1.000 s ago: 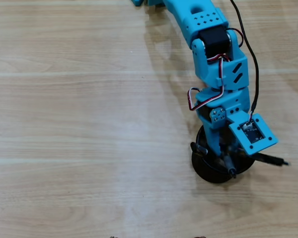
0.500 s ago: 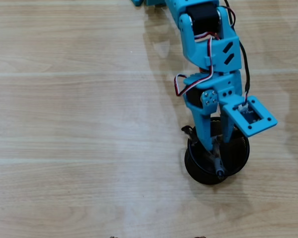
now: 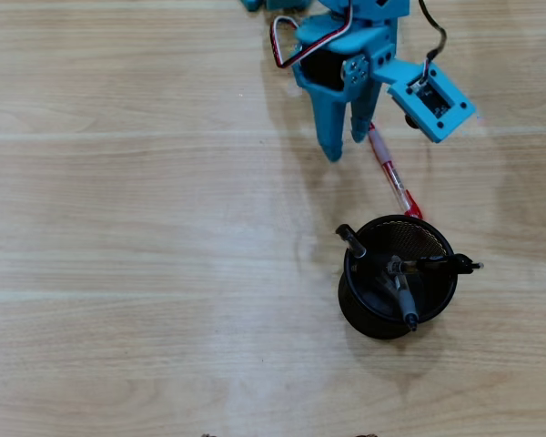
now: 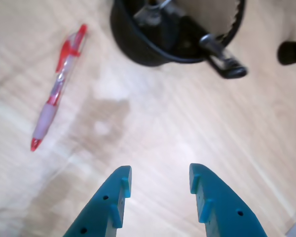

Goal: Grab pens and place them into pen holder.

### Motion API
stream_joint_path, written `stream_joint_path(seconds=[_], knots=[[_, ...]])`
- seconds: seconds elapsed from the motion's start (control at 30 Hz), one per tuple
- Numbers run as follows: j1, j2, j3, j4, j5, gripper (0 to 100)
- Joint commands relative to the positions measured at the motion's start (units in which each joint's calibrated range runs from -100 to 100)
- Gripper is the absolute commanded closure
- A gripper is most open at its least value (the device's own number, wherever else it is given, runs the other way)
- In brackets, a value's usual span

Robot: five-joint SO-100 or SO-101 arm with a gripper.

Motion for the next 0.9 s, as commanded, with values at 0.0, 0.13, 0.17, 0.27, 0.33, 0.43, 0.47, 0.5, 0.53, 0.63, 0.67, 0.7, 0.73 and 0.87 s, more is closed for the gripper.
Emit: stream_joint_path(seconds=[0.0,0.13,0.17,0.27,0.33,0.43,0.47,0.5,0.53,0.63,0.67,0.7,0.73,0.87], knots=[[-3.83,-3.28,7.51,1.98,-4.20,86],[-8.66,-2.94,19.28,1.47,-13.97,86],[-9.79,-2.94,21.91,1.29,-16.53,86],[-11.81,-1.59,27.52,-0.25,-22.02,85],[-12.53,0.36,29.52,-4.03,-23.28,85],[-13.58,3.06,32.96,-11.77,-23.33,85],[-14.07,3.82,34.22,-14.18,-23.75,85],[-14.71,5.09,36.58,-18.56,-23.90,85],[-15.03,5.60,37.48,-20.88,-23.90,85],[-15.52,7.03,39.66,-26.72,-23.90,85],[-15.60,7.46,40.20,-28.10,-23.90,85],[-15.60,7.96,40.74,-29.30,-23.90,85],[-15.60,8.39,41.10,-30.33,-23.90,85],[-15.28,10.50,42.37,-33.43,-23.90,85]])
